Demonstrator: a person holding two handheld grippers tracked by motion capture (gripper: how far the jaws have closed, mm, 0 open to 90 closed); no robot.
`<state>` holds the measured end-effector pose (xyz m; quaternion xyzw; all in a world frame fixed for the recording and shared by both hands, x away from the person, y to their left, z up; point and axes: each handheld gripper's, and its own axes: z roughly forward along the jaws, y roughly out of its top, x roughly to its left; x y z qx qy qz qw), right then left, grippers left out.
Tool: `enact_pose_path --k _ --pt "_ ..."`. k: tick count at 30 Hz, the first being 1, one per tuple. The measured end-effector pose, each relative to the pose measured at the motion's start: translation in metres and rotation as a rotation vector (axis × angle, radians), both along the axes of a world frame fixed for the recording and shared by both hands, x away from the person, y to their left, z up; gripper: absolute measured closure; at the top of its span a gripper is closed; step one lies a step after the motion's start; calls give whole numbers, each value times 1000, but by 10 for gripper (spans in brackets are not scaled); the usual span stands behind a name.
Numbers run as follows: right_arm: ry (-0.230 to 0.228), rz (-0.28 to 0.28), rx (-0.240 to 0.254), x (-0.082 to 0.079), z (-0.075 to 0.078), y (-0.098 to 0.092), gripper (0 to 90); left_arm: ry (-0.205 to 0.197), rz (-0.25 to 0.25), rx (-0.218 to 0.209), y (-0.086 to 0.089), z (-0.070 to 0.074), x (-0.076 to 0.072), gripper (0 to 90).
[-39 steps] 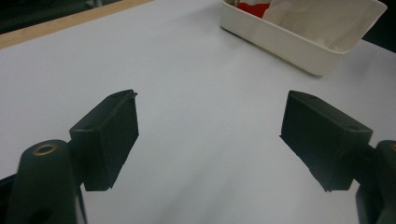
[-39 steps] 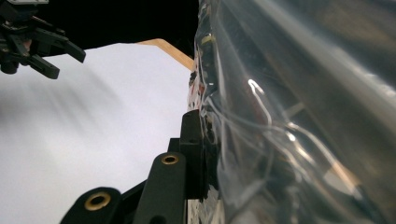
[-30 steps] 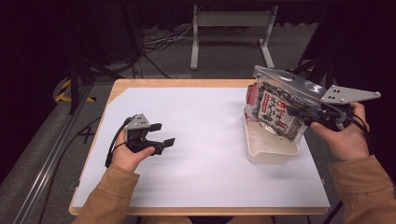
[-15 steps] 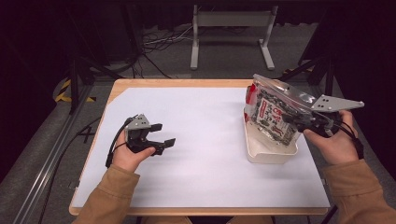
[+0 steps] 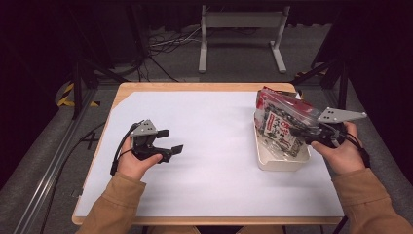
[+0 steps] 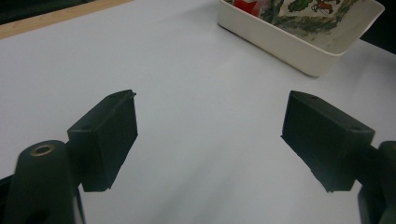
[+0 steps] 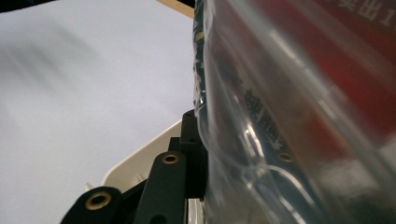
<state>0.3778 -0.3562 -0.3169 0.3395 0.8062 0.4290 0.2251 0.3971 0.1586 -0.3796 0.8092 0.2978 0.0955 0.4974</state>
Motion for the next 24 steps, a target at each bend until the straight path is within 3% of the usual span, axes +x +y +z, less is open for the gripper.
enact_pose_path --k 6,12,13,16,18,24 --pt "18 5 79 -2 -11 -13 755 6 3 5 1 -1 0 182" --pt "-54 11 57 -6 -14 -10 748 1 16 -10 2 -1 -1 169" --pt "-63 6 66 -6 -15 -12 721 -3 15 -10 3 -1 0 167" --pt "-86 -17 90 -6 -17 -13 516 -11 24 -8 4 -1 0 160" --pt "-97 -20 122 -10 -18 -15 446 -10 23 -14 3 -1 -1 158" --pt "-131 -92 135 -28 -20 -26 319 -31 29 -16 6 2 -11 155"
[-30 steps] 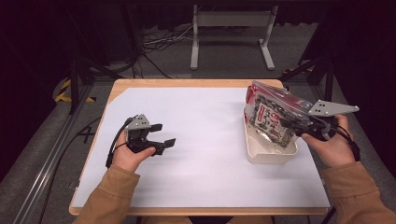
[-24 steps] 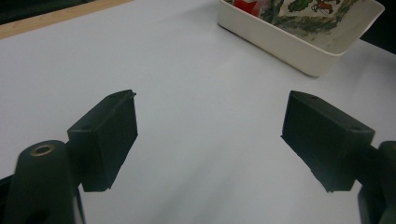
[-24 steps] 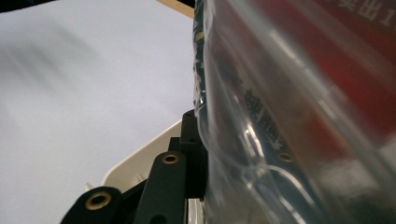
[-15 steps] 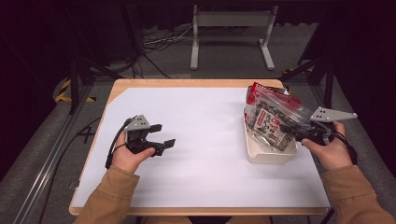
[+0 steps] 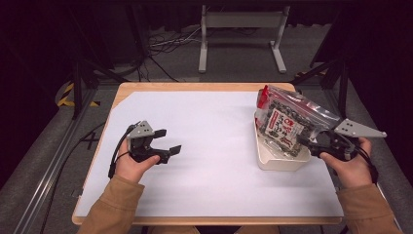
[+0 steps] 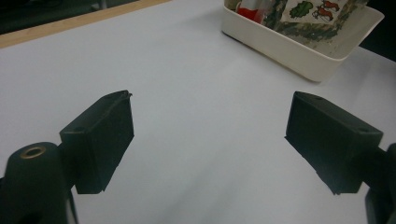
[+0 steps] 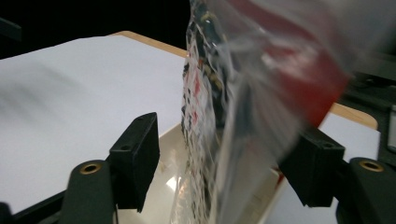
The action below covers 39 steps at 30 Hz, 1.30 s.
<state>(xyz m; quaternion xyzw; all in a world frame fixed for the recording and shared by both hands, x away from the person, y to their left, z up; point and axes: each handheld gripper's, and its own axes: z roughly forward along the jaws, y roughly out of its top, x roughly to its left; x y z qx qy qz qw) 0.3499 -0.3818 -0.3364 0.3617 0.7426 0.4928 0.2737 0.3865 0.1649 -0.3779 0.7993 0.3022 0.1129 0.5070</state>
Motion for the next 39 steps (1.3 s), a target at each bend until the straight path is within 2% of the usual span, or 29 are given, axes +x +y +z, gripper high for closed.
enact_pose_path --k 4,10,13,18,21,25,26,30,33,36,39 --pt "-1 -20 40 -16 1 -12 293 -13 11 1 6 3 -10 148" --pt "-7 -36 51 -40 2 -18 266 -40 28 11 20 6 -32 146" --pt "4 -28 70 -51 -4 -17 264 -59 49 1 33 8 -47 145" --pt "19 -33 81 -62 -21 -15 260 -65 84 -12 49 4 -64 143" --pt "30 -45 87 -64 -34 -15 249 -66 105 -6 57 -2 -71 143" --pt "43 -57 103 -63 -50 -17 243 -68 153 -45 68 -13 -77 143" --pt "51 -59 98 -63 -53 -17 238 -71 157 -41 70 -15 -77 143" --pt "57 -78 84 -62 -65 -20 221 -74 163 -40 74 -25 -77 142" --pt "58 -96 95 -59 -75 -21 198 -84 166 -43 75 -34 -76 140" --pt "65 -114 107 -55 -84 -19 180 -110 165 -19 77 -42 -73 138" --pt "88 -115 118 -50 -93 -14 180 -110 162 -18 78 -49 -71 132"
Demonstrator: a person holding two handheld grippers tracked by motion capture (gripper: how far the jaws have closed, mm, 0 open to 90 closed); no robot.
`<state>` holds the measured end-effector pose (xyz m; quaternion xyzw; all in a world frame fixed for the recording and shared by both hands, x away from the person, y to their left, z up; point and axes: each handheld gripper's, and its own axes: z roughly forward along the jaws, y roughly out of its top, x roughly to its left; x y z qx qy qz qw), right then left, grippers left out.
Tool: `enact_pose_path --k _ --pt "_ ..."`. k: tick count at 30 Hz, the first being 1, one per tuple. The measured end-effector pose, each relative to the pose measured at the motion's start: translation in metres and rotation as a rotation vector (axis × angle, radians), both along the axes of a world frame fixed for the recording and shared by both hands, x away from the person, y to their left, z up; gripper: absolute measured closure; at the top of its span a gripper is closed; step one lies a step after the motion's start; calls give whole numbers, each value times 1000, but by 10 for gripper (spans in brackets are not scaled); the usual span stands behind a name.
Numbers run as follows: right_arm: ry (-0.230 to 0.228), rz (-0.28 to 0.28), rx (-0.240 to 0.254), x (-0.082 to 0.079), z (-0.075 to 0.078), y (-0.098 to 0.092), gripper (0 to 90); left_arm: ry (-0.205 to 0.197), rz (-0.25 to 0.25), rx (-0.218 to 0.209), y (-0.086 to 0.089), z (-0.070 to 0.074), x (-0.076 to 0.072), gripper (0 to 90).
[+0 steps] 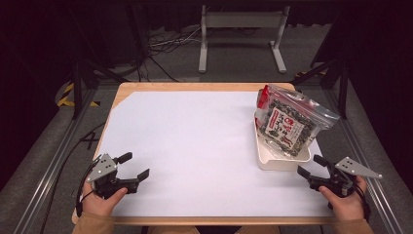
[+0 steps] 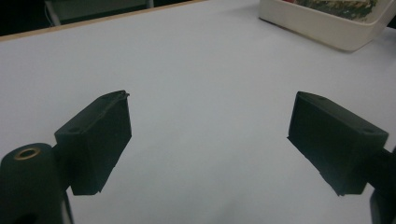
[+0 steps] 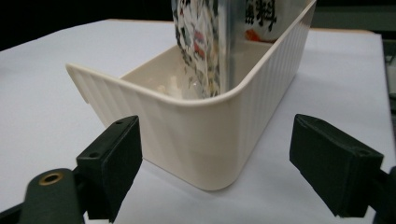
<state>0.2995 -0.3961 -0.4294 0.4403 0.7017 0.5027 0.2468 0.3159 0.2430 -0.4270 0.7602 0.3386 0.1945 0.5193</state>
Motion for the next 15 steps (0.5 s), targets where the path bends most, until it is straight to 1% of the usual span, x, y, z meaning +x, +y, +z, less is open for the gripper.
enact_pose_path --k 1,3,4,8,9,12,13,15 --pt "9 5 -5 1 -2 2 180 -3 2 7 1 -1 0 132" --pt "26 13 -20 2 -5 6 180 8 0 -5 0 -4 0 132" --pt "29 17 -30 2 -6 7 180 11 -1 -4 0 -4 0 130" --pt "48 21 -38 3 -8 9 180 20 -1 -32 1 -7 -2 128" --pt "49 22 -38 3 -8 9 180 26 2 -34 1 -8 -3 128" --pt "48 20 -37 3 -9 9 180 26 8 -41 0 -8 -5 126" --pt "47 19 -37 3 -9 9 180 24 11 -35 0 -9 -5 123" --pt "47 20 -37 3 -9 10 181 33 29 -20 0 -10 -5 104"
